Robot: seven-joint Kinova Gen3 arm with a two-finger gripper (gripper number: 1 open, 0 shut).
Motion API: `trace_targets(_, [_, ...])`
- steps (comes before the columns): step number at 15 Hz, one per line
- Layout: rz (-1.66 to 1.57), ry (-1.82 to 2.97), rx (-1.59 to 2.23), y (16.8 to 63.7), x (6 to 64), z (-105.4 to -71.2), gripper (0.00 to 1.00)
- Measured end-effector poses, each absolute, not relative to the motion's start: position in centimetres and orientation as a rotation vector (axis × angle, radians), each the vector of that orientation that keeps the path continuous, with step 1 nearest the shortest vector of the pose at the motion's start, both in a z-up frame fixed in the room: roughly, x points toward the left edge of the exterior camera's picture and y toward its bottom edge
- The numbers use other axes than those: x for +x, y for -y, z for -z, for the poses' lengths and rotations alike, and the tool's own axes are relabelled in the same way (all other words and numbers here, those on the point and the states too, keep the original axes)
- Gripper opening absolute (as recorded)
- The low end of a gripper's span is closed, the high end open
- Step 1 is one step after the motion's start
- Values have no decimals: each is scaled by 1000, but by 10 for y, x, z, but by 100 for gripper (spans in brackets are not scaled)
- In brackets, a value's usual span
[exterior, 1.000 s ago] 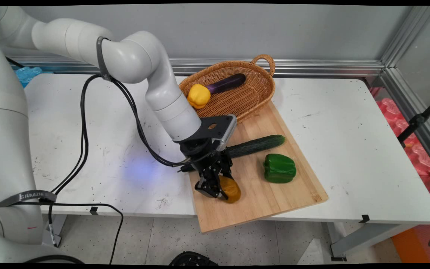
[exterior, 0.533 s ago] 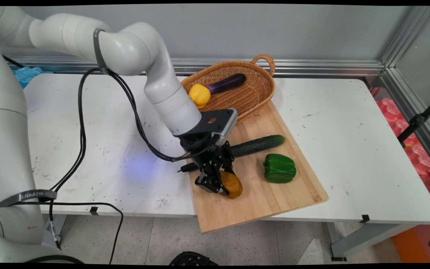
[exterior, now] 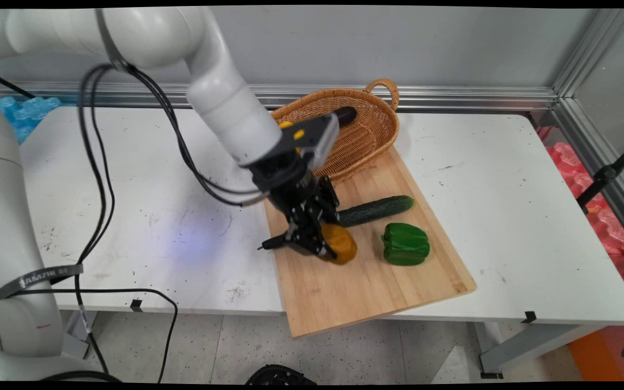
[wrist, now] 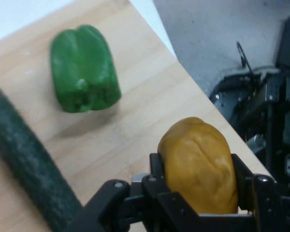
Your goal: Place the picked object in the vegetable basket
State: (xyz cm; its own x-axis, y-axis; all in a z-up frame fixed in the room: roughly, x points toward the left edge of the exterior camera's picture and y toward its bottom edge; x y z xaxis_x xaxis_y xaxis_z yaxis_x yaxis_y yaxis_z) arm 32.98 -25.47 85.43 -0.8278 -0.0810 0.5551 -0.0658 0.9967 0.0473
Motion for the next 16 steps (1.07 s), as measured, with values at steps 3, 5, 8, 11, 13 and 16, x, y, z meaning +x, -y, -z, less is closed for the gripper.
trace_targets(3, [11, 2515, 250, 255, 348, -885, 0])
trace_targets(5, [-14, 2489, 365, 259, 360, -901, 0])
trace_targets(8, [-51, 2457, 505, 267, 376, -914, 0])
trace_targets(11, [-87, 2424, 625, 276, 391, -923, 0])
trace_targets(13, [-125, 2387, 744, 289, 404, -930, 0])
trace_targets(16, [-181, 2325, 898, 313, 420, -935, 0])
